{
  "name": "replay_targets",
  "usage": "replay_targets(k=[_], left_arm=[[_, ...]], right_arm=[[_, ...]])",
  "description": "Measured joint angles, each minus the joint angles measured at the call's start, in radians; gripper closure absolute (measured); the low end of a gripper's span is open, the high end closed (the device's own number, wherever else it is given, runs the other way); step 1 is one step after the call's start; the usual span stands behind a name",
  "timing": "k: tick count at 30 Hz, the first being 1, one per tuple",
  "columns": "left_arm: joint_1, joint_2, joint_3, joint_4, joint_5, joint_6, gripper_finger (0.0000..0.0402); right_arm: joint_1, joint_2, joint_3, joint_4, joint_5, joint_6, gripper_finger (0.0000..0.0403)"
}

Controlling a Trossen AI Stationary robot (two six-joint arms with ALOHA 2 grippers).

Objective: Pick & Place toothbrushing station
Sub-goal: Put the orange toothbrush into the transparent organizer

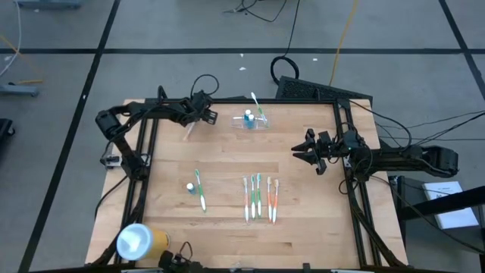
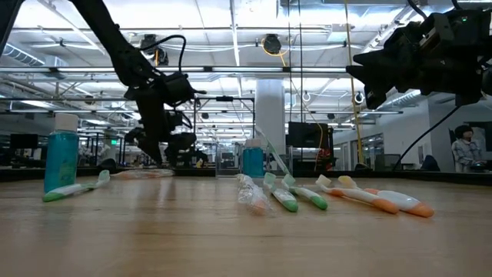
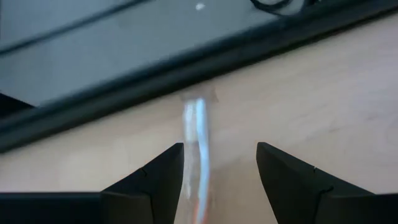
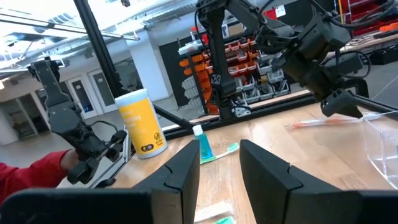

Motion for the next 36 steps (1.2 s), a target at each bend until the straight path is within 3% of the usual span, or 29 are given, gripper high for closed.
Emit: replay_targets(k=[10,20,24,33,36], left_arm=[[0.027,0.055,0.0,0.002,-0.022,-0.022,0.0192],[0.048,0.086,0.005,-0.029,0.08,-0.011,0.0197],[0.049,0.086,0.005,-0.069,0.125,-0.011,0.0238],[0.047,0.088,0.005,-0.075,0.175,-0.021,0.0372],[0.048,0.081,0.003,-0.068,0.188,-0.004,0.0388]], right_arm=[[0.0,0.0,0.0,0.0,0.0,0.0,0.0298],[0.0,0.0,0.0,0.0,0.0,0.002,0.0298],[0.0,0.0,0.0,0.0,0.0,0.004,0.0298],[0.0,0.0,0.0,0.0,0.0,0.004,0.0298],[0.0,0.0,0.0,0.0,0.0,0.004,0.0298]])
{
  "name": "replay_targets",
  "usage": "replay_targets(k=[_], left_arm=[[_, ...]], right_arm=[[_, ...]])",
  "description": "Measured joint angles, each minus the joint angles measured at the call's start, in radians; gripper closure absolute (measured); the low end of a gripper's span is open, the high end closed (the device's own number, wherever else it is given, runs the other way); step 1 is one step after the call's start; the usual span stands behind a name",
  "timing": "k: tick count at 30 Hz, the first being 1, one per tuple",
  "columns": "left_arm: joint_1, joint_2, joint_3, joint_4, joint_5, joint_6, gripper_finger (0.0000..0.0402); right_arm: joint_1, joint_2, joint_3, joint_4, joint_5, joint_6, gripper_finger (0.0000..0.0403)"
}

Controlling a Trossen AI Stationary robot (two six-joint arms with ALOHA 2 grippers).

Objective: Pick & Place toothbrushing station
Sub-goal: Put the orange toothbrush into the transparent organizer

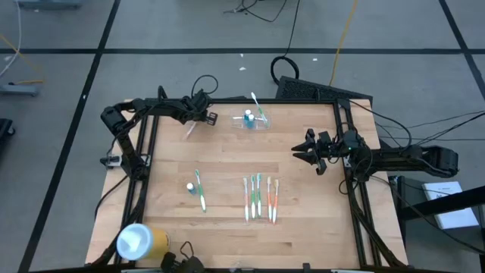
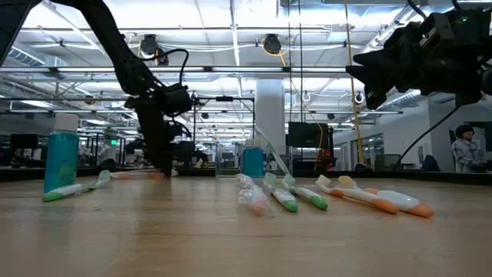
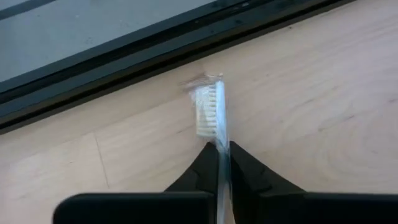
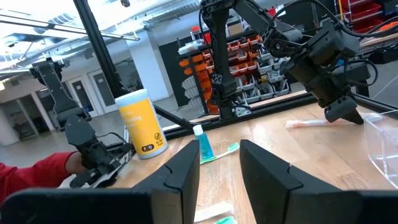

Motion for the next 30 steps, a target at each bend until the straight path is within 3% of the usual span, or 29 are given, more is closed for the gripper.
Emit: replay_targets(k=[5,11,14,21,27,30], left_arm=[[-0.015,-0.056,-0.006,-0.009,0.049,0.03,0.0366],[-0.066,-0.203,-0.006,0.024,0.052,0.077,0.039],[-0.105,-0.285,-0.006,0.069,0.084,0.129,0.0382],[-0.209,-0.421,-0.003,0.349,0.16,0.319,0.039],[-0.266,-0.387,-0.002,0.701,0.296,0.551,0.0381],[-0.257,-0.326,-0.002,0.883,0.345,0.549,0.0385]], right_arm=[[0.0,0.0,0.0,0.0,0.0,0.0,0.0298],[0.0,0.0,0.0,-0.003,0.0,0.004,0.0298],[0.0,0.0,0.0,-0.008,0.0,0.004,0.0298],[0.0,0.0,0.0,-0.015,0.0,0.004,0.0298],[0.0,0.0,0.0,-0.023,0.0,-0.001,0.0298],[0.0,0.0,0.0,-0.023,0.0,-0.002,0.0298]])
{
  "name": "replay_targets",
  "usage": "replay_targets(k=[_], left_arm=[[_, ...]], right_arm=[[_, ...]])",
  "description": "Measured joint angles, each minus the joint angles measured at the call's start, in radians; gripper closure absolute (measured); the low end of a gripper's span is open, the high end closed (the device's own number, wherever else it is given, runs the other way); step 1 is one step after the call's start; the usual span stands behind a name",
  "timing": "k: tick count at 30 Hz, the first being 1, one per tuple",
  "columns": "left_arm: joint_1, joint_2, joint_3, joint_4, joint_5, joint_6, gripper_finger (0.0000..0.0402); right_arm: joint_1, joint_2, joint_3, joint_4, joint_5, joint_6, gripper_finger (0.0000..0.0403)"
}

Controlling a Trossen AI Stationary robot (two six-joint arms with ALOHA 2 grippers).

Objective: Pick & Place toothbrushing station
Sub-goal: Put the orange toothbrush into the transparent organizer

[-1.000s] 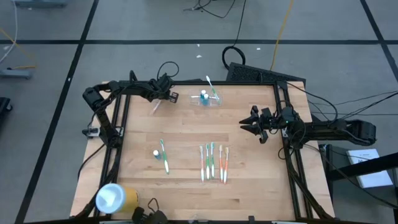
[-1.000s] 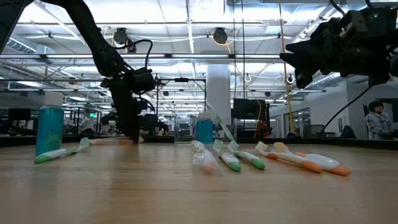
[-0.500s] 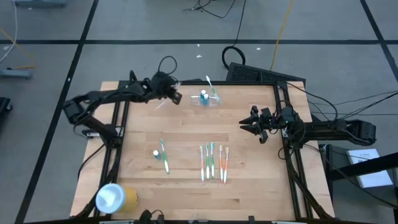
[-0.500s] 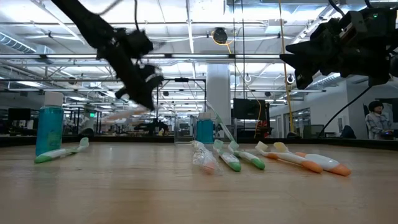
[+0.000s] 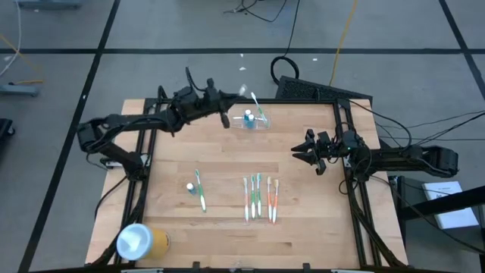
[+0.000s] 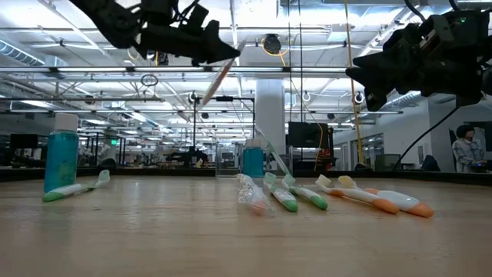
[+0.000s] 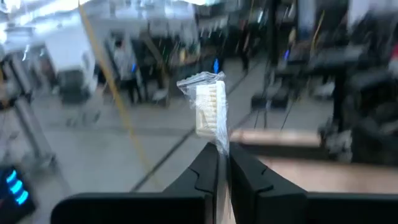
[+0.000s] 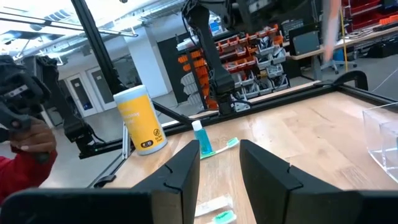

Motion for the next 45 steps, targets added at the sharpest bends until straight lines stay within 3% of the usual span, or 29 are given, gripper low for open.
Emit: replay_targets(k=[5,10,16,29,34,45], left_arm=[[0.071,0.144,0.0,0.296,0.115,-0.147,0.0391],[0.138,0.296,0.0,0.518,0.129,-0.357,0.0384],[0.177,0.421,0.0,0.713,0.163,-0.472,0.0392],[0.171,0.522,-0.008,0.74,0.203,-0.519,0.0392],[0.176,0.523,-0.072,0.775,0.121,-0.521,0.0391],[0.183,0.522,-0.158,0.888,0.076,-0.547,0.0373]], right_arm=[[0.0,0.0,0.0,0.0,0.0,-0.001,0.0298],[0.0,0.0,0.0,0.0,0.0,0.002,0.0298],[0.0,0.0,0.0,0.0,0.0,0.023,0.0298],[0.061,0.0,0.0,0.001,0.0,0.013,0.0298],[0.073,0.0,0.0,0.0,0.0,0.013,0.0298],[0.074,0.0,0.0,0.0,0.005,-0.002,0.0298]])
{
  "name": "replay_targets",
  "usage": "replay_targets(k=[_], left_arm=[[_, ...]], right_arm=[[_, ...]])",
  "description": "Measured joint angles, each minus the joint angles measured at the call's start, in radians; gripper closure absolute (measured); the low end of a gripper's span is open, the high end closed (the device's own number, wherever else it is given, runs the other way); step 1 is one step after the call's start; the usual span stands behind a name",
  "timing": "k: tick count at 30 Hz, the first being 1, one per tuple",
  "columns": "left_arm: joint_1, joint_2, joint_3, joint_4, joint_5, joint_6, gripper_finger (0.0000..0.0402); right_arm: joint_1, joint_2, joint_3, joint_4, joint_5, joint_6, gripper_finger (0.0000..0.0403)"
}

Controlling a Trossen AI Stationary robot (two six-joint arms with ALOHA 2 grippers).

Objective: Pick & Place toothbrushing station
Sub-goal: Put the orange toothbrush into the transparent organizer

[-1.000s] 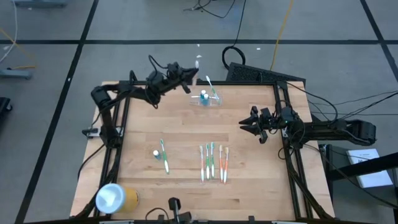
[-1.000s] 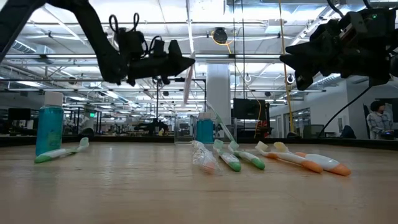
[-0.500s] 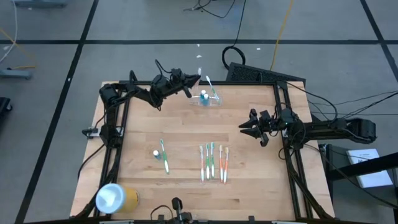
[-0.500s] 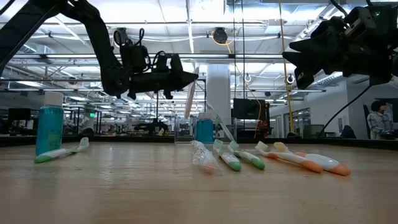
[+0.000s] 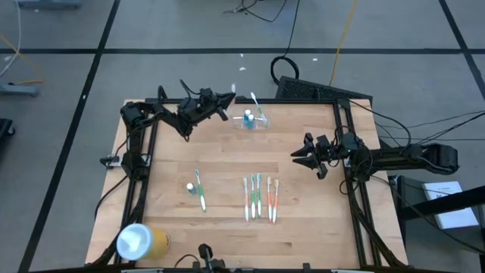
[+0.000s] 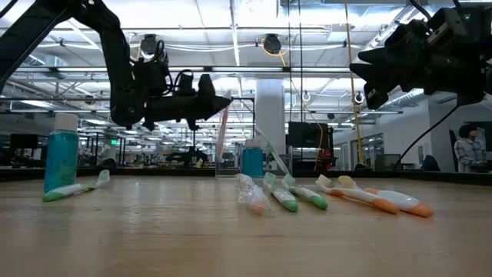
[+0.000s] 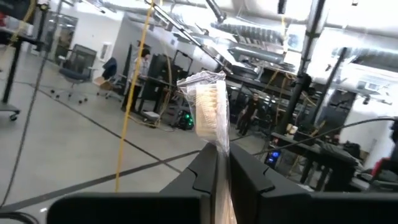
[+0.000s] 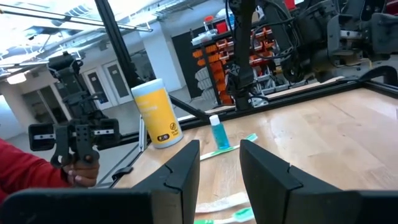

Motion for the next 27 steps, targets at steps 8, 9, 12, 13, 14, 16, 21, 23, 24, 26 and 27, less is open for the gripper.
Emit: replay_targets(k=[8,9,12,13,14,16,21,23,24,26,27], left_arm=[[-0.006,-0.001,0.0,-0.093,-0.022,-0.007,0.0369],[-0.006,-0.001,0.0,-0.096,-0.022,-0.016,0.037],[-0.006,-0.001,0.0,-0.097,-0.022,-0.024,0.037],[-0.006,-0.001,0.0,-0.098,-0.022,-0.027,0.037],[-0.006,-0.001,0.0,-0.098,-0.022,-0.029,0.037],[-0.006,-0.001,0.0,-0.1,-0.022,-0.031,0.037],[-0.006,-0.001,0.0,-0.16,-0.029,-0.027,0.0369],[-0.006,-0.001,0.0,-0.187,-0.038,-0.039,0.0369],[-0.006,-0.001,0.0,-0.198,-0.041,-0.045,0.0369],[-0.006,-0.001,0.0,-0.205,-0.041,-0.046,0.0369],[-0.006,-0.001,0.0,-0.204,-0.04,-0.046,0.0369]], right_arm=[[0.0,0.0,0.0,0.0,0.002,0.0,0.0298],[0.0,0.0,0.0,0.0,0.002,0.0,0.0298],[0.0,0.0,0.0,0.0,0.002,0.0,0.0298],[0.0,0.0,0.0,0.0,0.003,0.0,0.0298],[0.0,0.0,0.0,0.0,0.002,0.0,0.0298],[0.0,0.0,0.0,0.0,0.003,0.0,0.0298],[0.0,0.0,0.0,0.0,0.002,0.0,0.0298],[0.0,0.0,0.0,-0.001,0.002,0.0,0.0298],[0.0,0.0,0.0,0.0,0.002,0.0,0.0298],[0.0,0.0,0.0,-0.001,0.002,0.0,0.0298],[0.0,0.0,0.0,-0.001,0.002,0.0,0.0298]])
